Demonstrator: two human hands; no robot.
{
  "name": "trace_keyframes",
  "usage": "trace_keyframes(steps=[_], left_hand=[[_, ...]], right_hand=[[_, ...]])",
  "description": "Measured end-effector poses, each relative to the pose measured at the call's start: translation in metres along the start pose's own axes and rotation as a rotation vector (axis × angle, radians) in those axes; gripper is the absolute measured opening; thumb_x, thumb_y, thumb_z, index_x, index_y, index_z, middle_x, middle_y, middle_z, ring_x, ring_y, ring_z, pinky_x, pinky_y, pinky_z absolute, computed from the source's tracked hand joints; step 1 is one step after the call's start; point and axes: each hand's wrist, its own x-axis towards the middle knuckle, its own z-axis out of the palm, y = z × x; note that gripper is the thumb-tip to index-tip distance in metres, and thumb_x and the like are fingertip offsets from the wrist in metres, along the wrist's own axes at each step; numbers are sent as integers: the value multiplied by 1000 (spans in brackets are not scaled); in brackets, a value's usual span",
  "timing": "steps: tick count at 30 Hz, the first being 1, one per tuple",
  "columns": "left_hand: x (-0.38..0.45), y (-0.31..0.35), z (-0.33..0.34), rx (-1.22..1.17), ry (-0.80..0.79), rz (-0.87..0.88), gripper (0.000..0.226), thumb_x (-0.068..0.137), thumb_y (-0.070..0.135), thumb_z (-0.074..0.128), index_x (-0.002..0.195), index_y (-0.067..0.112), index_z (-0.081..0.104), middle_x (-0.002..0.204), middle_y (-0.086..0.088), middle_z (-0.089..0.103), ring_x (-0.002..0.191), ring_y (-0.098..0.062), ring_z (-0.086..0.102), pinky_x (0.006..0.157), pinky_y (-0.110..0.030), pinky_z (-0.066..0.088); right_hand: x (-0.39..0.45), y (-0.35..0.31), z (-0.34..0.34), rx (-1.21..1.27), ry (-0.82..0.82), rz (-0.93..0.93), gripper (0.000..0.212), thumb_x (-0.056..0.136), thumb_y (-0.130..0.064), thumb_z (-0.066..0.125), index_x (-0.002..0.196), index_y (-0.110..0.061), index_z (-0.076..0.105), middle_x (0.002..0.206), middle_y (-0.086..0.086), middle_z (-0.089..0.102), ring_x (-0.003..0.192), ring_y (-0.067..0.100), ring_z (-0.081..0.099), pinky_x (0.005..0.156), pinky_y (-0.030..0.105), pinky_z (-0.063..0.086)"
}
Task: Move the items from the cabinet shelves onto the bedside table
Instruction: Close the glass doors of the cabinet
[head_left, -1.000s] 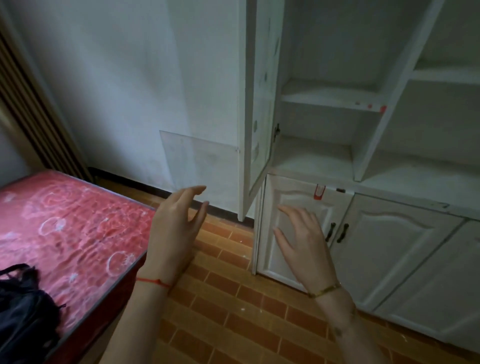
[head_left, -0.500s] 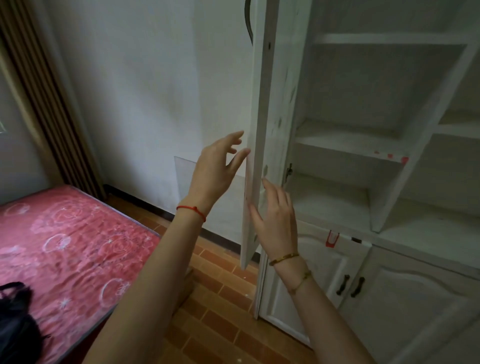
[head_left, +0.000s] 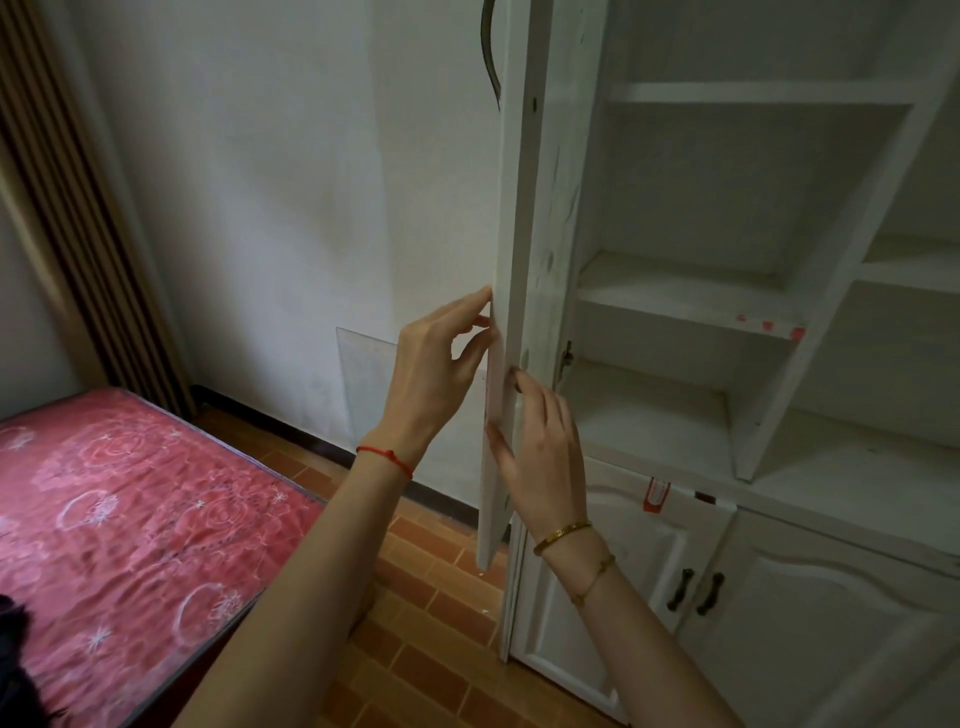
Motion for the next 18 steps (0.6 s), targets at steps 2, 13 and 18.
trace_keyframes(steps=[2,13,18], left_hand=[[-1,5,4,-9,7,16,45,87,8,71,130,9,61,115,-6,72,94,-13,70,95,-16,50],[-4,49,58,-146,-10,135,47,86,22,75,129,10,62,118,-6,71,105,-10,67,99,-14,47],[-4,65,89,-161,-106,189,56,89,28,70,140,13,52,131,-4,61,120,-14,58,104,-24,47]], right_hand=[[-3,8,-4,-4,-2,-3,61,87,-35,65,139,-15,40,134,4,53,125,20,48,106,35,42],[-25,54,-51,-26,85,83,54,91,-35,61,136,-12,42,127,5,55,119,17,51,102,31,44],[-29,83,-76,-109,133,121,50,91,-35,61,134,-16,44,124,1,55,115,15,51,99,31,45]])
